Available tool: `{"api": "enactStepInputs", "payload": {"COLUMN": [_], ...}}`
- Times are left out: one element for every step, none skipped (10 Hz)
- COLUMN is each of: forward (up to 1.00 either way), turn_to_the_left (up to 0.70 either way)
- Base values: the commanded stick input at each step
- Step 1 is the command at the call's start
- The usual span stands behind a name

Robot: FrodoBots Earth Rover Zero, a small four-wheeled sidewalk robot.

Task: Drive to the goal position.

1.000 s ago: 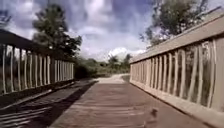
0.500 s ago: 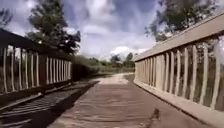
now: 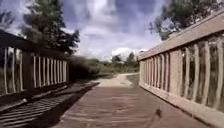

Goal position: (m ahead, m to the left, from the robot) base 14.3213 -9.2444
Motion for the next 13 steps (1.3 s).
{"api": "enactStepInputs", "payload": {"forward": [1.0,1.0,1.0,1.0,1.0,1.0,1.0,1.0,1.0,1.0,1.0,1.0,1.0], "turn_to_the_left": [0.0,0.0,0.0,0.0,0.0,0.0,0.0,0.0,0.0,0.0,0.0,0.0,0.0]}}
